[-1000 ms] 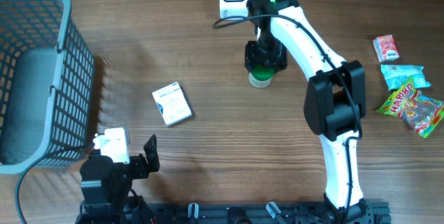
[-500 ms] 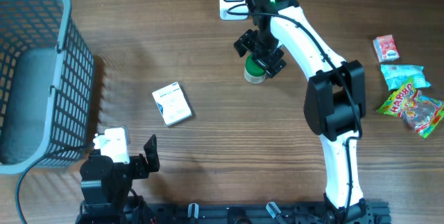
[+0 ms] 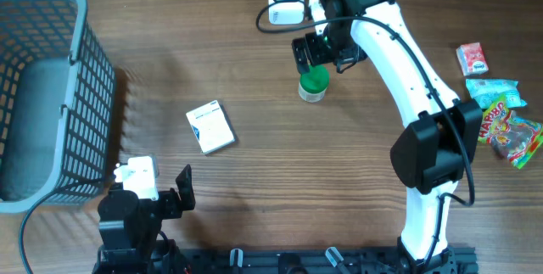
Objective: Scan the item barcode
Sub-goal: 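Lift the jar up to the white scanner and hold it there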
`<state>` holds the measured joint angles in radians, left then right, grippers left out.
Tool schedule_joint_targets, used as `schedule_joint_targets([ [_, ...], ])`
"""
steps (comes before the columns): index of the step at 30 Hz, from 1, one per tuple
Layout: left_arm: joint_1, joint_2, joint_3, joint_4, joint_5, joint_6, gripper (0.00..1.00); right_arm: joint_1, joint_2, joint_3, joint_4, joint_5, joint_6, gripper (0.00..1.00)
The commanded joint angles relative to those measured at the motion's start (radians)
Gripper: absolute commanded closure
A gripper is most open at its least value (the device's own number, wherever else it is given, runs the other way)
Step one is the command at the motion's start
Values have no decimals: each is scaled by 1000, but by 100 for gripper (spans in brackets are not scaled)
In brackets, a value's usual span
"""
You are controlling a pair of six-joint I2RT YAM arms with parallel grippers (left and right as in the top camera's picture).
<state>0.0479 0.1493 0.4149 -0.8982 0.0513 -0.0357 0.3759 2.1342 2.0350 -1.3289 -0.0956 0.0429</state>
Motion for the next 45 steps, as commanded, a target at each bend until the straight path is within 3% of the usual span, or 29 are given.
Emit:
schedule_joint_targets([
  [1, 5, -5, -6, 2, 11, 5, 0, 8, 46, -52, 40, 45, -187, 0],
  [23, 5, -5, -5, 2, 11, 5, 0, 14, 281, -54, 103, 51, -363, 1],
  [27, 5, -5, -6, 2, 11, 5, 0, 14, 280, -54, 97, 49, -348, 25],
  [30, 5, -5, -6, 2, 11, 5, 0, 14, 280, -53, 72, 43, -273, 37],
  [35, 5, -5, -5, 2, 11, 5, 0, 14, 278, 45, -50, 43, -140, 41],
  [40, 5, -5, -6, 2, 11, 5, 0, 25, 274, 286, -149, 12, -92, 42],
  [45, 5, -5, -5, 2, 11, 5, 0, 48, 272, 406, 56, 5, -93, 42],
])
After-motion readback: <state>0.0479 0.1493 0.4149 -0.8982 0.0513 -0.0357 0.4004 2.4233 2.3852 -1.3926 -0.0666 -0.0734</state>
